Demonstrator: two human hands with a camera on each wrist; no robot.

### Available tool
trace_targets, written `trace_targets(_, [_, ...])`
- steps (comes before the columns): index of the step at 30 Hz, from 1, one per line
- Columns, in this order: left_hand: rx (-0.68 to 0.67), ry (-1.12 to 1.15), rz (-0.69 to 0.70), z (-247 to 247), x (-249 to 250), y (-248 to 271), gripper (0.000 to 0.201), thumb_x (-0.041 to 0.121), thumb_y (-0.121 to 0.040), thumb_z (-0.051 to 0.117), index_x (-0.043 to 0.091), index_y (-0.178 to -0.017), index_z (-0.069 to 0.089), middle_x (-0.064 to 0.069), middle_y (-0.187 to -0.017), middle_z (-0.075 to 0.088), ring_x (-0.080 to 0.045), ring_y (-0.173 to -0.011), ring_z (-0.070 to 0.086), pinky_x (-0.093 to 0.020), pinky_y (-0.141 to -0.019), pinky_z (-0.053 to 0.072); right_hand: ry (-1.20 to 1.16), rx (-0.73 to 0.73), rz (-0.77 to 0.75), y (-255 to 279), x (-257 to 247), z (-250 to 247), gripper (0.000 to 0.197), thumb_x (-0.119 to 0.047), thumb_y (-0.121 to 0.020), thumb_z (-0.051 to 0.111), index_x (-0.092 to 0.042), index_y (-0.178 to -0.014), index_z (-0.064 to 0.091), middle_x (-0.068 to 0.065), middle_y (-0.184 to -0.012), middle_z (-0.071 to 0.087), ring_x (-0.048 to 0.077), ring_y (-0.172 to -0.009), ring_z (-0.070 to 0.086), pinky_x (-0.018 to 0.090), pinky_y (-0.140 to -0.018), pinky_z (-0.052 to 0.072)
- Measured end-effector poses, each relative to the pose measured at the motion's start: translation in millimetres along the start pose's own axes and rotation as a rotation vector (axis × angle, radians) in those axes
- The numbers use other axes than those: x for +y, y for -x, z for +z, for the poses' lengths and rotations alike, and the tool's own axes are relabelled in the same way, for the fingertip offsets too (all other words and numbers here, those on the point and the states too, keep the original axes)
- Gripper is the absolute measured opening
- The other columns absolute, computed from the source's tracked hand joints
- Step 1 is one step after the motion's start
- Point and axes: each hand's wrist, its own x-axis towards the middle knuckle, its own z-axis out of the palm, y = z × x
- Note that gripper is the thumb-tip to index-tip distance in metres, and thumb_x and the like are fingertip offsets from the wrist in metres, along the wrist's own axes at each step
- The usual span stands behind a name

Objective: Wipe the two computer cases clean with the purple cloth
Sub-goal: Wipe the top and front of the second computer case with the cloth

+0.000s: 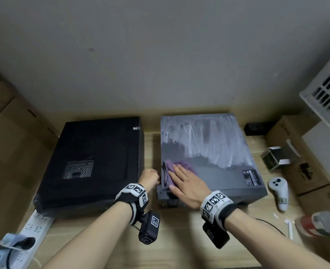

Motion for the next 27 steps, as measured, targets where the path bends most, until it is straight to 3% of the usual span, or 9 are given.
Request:
trace_targets(3, [0.010, -0.060, 0.039, 4, 5, -12, 0.019, 0.006, -0.078, 0.046, 0.013, -0.071, 0.063, -0.010, -0.067, 0.060, -0.026, -0.068, 0.057, -0.038, -0.069, 0.051, -0.005, 0.018, 0.001, 21, -7, 3, 0.068, -0.058, -0.100, 0.018, -0.020, -0.157, 0.016, 0.000, -0.165, 0.004, 0.015, -0.152, -0.001, 0.036, -0.124, 0.005])
trace_targets(5, [0.001, -0.134, 0.076, 10, 4, -25, 0.018, 0.014, -0.071, 0.048, 0.011, -0.072, 0.065, -0.013, -0.075, 0.065, -0.032, -0.078, 0.063, -0.035, -0.072, 0.047, -0.007, 0.028, 0.009, 24, -8, 2, 0.069, -0.059, -0.100, 0.016, -0.021, -0.157, 0.018, 0.000, -0.166, 0.006, 0.015, -0.152, 0.000, 0.035, -0.124, 0.006])
trace_targets(7, [-0.001, -0.202, 0.125, 12, 18, -10, 0.026, 0.014, -0.075, 0.047, 0.013, -0.091, 0.067, -0.004, -0.096, 0.069, -0.031, -0.095, 0.064, -0.029, -0.084, 0.046, -0.011, 0.024, 0.018, 19, -6, -1, 0.070, -0.060, -0.099, 0.011, -0.022, -0.157, 0.019, -0.001, -0.165, 0.008, 0.015, -0.152, 0.002, 0.035, -0.124, 0.007])
trace_targets(9, [0.002, -0.306, 0.206, 14, 27, 3, 0.040, 0.005, -0.085, 0.044, 0.016, -0.120, 0.060, 0.005, -0.120, 0.060, -0.024, -0.115, 0.057, -0.025, -0.095, 0.039, -0.023, 0.009, 0.031, 8, -1, -7, 0.077, -0.065, -0.094, 0.002, -0.022, -0.157, 0.018, -0.002, -0.166, 0.007, 0.014, -0.152, 0.002, 0.035, -0.124, 0.007])
trace_targets(11, [0.026, -0.406, 0.305, 13, 30, 6, 0.061, -0.003, -0.085, 0.043, 0.014, -0.143, 0.044, -0.001, -0.150, 0.042, -0.023, -0.138, 0.039, -0.028, -0.114, 0.028, -0.020, 0.006, 0.064, -10, 7, -15, 0.070, -0.060, -0.099, 0.010, -0.022, -0.157, 0.017, -0.002, -0.166, 0.006, 0.013, -0.152, 0.001, 0.033, -0.124, 0.004])
trace_targets(13, [0.016, -0.487, 0.375, 13, 31, 7, 0.069, -0.007, -0.085, 0.043, 0.010, -0.151, 0.031, -0.003, -0.161, 0.020, -0.019, -0.147, 0.021, -0.026, -0.119, 0.014, -0.023, 0.013, 0.095, -26, 14, -23, 0.062, -0.051, -0.104, 0.017, -0.021, -0.157, 0.016, 0.000, -0.166, 0.005, 0.014, -0.152, 0.000, 0.032, -0.122, 0.001])
trace_targets(18, [-0.053, -0.702, 0.501, 17, 35, 13, 0.064, 0.000, -0.090, 0.042, 0.012, -0.152, 0.028, -0.004, -0.162, 0.012, -0.019, -0.149, 0.016, -0.024, -0.117, 0.011, -0.067, 0.005, 0.145, -33, 28, -25, 0.060, -0.049, -0.104, 0.018, -0.021, -0.157, 0.015, 0.000, -0.166, 0.004, 0.014, -0.152, 0.000, 0.034, -0.124, 0.002])
trace_targets(21, [-0.075, -0.900, 0.548, 22, 36, 7, 0.063, 0.011, -0.093, 0.042, 0.013, -0.153, 0.023, -0.005, -0.163, 0.006, -0.018, -0.150, 0.005, -0.031, -0.120, 0.010, -0.079, 0.050, 0.221, -9, 55, -23, 0.060, -0.049, -0.104, 0.016, -0.021, -0.157, 0.015, 0.000, -0.166, 0.003, 0.015, -0.152, 0.000, 0.032, -0.123, 0.000])
trace_targets(27, [-0.126, -1.256, 0.595, 44, 36, 1, 0.079, 0.063, -0.092, 0.036, 0.026, -0.156, 0.007, -0.005, -0.163, -0.010, -0.023, -0.150, -0.004, -0.043, -0.120, 0.016, -0.107, 0.121, 0.435, 63, 132, -15, 0.061, -0.049, -0.104, 0.015, -0.021, -0.157, 0.014, -0.001, -0.166, 0.001, 0.013, -0.152, -0.001, 0.034, -0.124, 0.002])
